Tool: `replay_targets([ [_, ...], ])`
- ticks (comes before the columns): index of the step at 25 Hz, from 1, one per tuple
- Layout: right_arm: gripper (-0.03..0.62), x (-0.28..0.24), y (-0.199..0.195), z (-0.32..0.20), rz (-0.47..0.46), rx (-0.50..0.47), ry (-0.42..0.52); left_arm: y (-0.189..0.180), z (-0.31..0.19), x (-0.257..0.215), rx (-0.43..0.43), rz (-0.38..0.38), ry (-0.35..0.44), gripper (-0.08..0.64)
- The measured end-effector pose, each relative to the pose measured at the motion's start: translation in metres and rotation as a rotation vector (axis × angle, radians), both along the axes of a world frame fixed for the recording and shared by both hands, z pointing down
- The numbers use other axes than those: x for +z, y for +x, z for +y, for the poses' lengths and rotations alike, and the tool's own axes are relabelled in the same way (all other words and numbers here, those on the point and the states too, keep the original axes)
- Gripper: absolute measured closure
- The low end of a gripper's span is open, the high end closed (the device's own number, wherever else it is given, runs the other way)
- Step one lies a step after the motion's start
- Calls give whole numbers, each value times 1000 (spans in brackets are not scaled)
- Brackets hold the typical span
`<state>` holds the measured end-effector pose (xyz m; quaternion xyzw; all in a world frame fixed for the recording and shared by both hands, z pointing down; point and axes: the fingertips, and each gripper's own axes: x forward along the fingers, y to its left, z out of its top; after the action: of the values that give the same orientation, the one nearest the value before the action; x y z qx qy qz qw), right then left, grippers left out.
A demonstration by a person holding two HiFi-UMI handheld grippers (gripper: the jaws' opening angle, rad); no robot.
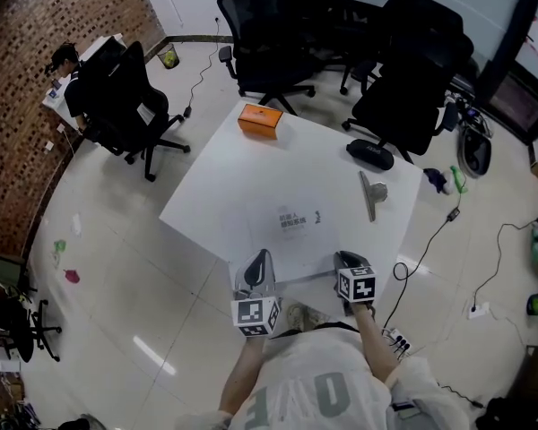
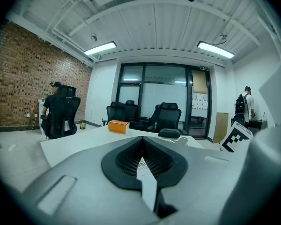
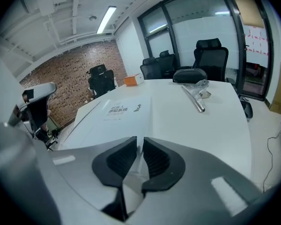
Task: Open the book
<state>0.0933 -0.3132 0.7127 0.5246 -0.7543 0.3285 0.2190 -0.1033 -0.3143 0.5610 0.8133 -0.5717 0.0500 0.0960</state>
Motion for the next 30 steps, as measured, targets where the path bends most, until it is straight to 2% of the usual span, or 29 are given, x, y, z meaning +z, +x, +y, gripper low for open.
replay_targets([
  [5,557,-26,-6,-1,-29,-1,53,-1,0,-3,-13,14,9,548],
  [10,560,-70,-30,-4,-71,-47,168,-2,5,-3,-13,28,9,548],
  [14,564,-95,-50,-4,-94,-94,226,4,11,2,24,44,5,551],
  [19,566,-100,-60,-2,-117,-111,231,21,24,14,85,47,-13,557],
  [23,566,-104,-67,-4,-113,-125,240,37,32,25,150,45,-35,525],
  [30,569,-108,-67,-4,-136,-118,238,29,27,19,129,45,-20,526],
])
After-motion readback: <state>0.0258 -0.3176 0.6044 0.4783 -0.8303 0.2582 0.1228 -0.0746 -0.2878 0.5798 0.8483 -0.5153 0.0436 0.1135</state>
